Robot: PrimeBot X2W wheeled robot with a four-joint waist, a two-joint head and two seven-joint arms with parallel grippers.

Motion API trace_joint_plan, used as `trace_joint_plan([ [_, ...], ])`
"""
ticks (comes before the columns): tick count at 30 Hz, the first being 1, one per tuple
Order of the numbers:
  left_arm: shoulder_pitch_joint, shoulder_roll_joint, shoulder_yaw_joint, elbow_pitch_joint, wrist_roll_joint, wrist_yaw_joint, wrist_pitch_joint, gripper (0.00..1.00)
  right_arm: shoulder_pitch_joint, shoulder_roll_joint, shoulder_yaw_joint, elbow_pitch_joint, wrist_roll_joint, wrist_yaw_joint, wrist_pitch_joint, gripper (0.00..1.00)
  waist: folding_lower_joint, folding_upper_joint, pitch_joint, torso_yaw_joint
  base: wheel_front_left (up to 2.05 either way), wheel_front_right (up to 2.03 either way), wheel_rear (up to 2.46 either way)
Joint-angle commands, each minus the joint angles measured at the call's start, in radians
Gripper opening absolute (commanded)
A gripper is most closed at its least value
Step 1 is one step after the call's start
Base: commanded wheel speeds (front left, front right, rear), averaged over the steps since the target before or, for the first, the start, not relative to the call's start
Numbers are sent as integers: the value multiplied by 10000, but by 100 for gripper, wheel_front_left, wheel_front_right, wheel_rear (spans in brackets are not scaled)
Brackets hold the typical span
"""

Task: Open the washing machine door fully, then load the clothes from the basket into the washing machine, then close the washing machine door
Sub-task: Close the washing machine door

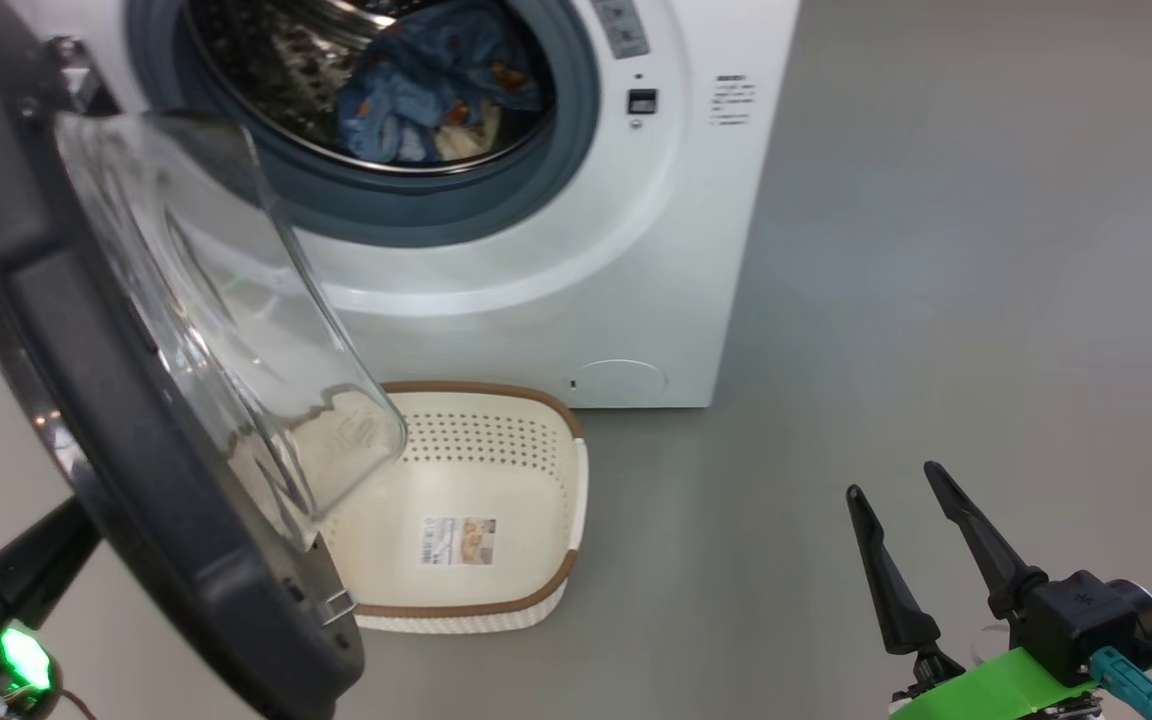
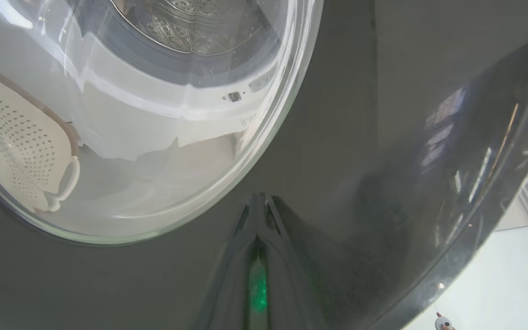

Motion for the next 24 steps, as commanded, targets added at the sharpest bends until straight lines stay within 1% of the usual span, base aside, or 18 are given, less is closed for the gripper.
trace_joint_plan([
  [1,-569,271,294,-310,61,45,59,0,-54,6,263,-218,-38,16,-115,100,0,0,-81,-382,0,0,0],
  [4,-657,130,164,-387,113,156,-21,0,-75,47,295,-187,-46,16,-148,100,0,0,-75,-749,0,0,0],
  [10,-971,-104,-32,-232,189,200,-120,0,-111,101,277,-112,-22,16,-212,100,0,0,-2,-1473,0,0,0],
  [16,-1665,-497,-502,205,393,254,-237,0,-148,134,189,-64,-2,16,-253,100,0,0,107,-1855,0,0,0],
  [20,-2345,-876,-835,857,519,139,-321,0,-249,141,174,-45,-7,16,-280,100,0,0,187,-1999,0,0,0],
  [21,-2686,-1085,-947,1194,561,48,-394,0,-299,145,170,-40,-9,16,-290,100,0,0,226,-2055,0,0,0],
  [24,-3164,-1284,-1081,1748,667,-98,-463,0,-375,151,181,-11,-7,16,-312,100,0,0,308,-2148,0,0,0],
])
